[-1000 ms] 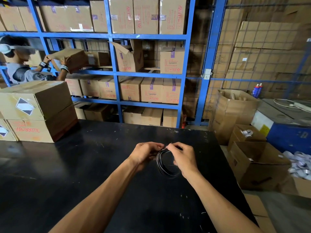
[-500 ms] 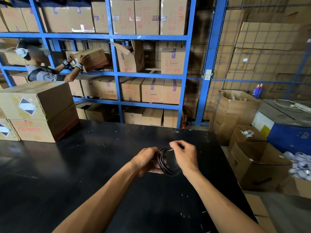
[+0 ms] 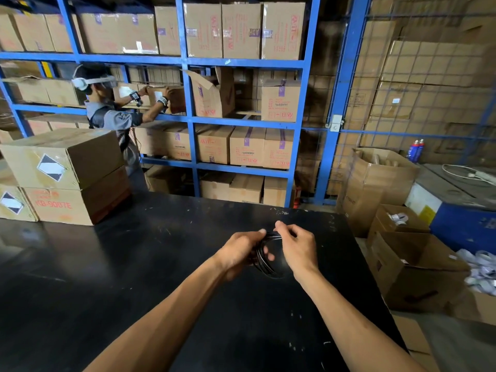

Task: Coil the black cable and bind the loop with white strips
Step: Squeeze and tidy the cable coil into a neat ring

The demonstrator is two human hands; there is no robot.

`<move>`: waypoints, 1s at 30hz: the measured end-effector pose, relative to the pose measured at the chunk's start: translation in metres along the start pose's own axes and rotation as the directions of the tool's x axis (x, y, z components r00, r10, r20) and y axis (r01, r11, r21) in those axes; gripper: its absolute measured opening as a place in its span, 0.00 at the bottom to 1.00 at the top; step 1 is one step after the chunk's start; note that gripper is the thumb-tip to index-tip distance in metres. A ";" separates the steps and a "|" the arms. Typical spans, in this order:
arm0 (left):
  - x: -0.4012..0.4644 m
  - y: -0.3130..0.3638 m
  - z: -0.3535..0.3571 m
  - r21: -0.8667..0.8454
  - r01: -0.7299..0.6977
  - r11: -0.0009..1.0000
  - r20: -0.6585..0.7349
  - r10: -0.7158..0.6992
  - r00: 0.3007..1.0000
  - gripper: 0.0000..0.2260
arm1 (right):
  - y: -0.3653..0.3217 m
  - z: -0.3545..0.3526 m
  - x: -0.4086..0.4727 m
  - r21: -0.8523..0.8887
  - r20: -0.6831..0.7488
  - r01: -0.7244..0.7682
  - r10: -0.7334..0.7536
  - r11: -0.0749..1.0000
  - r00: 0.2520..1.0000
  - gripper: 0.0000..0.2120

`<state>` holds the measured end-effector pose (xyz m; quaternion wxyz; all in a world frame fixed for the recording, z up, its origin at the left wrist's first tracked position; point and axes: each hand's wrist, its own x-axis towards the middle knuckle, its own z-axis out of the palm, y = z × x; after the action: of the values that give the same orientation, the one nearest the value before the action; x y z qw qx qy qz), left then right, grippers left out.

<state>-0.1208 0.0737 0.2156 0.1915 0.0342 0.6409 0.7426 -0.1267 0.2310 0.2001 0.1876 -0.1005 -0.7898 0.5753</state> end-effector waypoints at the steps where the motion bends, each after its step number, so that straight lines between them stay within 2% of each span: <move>1: 0.001 -0.001 0.001 -0.019 -0.021 1.000 -0.011 0.021 1.000 0.12 | -0.001 0.000 0.000 -0.008 0.019 0.008 -0.008 1.000 1.000 0.15; 5: 0.004 -0.003 0.008 -0.324 -0.086 0.942 -0.152 0.038 0.988 0.09 | -0.005 0.000 -0.004 -0.002 0.063 0.022 -0.022 1.000 0.998 0.14; 9: 0.003 -0.006 0.012 -0.415 -0.097 0.904 -0.141 0.041 0.989 0.10 | -0.011 0.002 -0.006 -0.033 -0.030 0.038 -0.039 0.999 0.999 0.14; 11: 0.000 -0.003 0.009 -0.415 -0.036 0.909 -0.053 0.015 0.998 0.11 | -0.012 0.001 -0.007 -0.034 -0.047 0.043 -0.044 0.998 0.998 0.14; 13: -0.002 0.003 0.006 -0.313 0.049 0.949 0.034 -0.040 0.999 0.18 | -0.010 0.001 -0.007 -0.059 -0.007 0.067 -0.068 0.996 0.998 0.14; 15: 0.000 0.005 0.007 -0.158 0.061 0.986 0.009 -0.060 0.998 0.21 | -0.008 0.003 -0.009 -0.068 0.047 0.098 -0.095 0.993 0.994 0.14; 17: 0.002 0.005 0.011 -0.111 0.034 0.993 -0.068 -0.042 0.997 0.17 | -0.008 0.005 -0.009 -0.072 0.096 0.103 -0.096 0.992 0.991 0.15; 20: 0.002 0.001 0.014 -0.195 0.003 0.981 -0.170 -0.037 0.985 0.13 | -0.009 0.005 -0.005 -0.035 0.181 0.064 -0.056 0.997 0.982 0.17; 23: 0.003 -0.001 0.016 -0.274 -0.039 0.961 -0.252 -0.033 0.967 0.12 | -0.011 0.002 -0.005 0.013 0.249 0.048 -0.049 0.999 0.967 0.15; 27: 0.008 0.001 0.014 -0.348 -0.093 0.933 -0.338 -0.032 0.941 0.13 | -0.008 -0.006 -0.011 -0.055 0.308 0.190 -0.164 0.980 0.937 0.13; 30: 0.009 0.001 0.013 -0.420 -0.080 0.904 -0.304 -0.057 0.951 0.12 | -0.007 -0.012 -0.013 -0.143 0.328 0.322 -0.262 0.936 0.908 0.14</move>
<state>-0.1253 0.0890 0.2171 0.0873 -0.1215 0.4846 0.8619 -0.1099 0.2343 0.2072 0.1375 0.0912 -0.8674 0.4695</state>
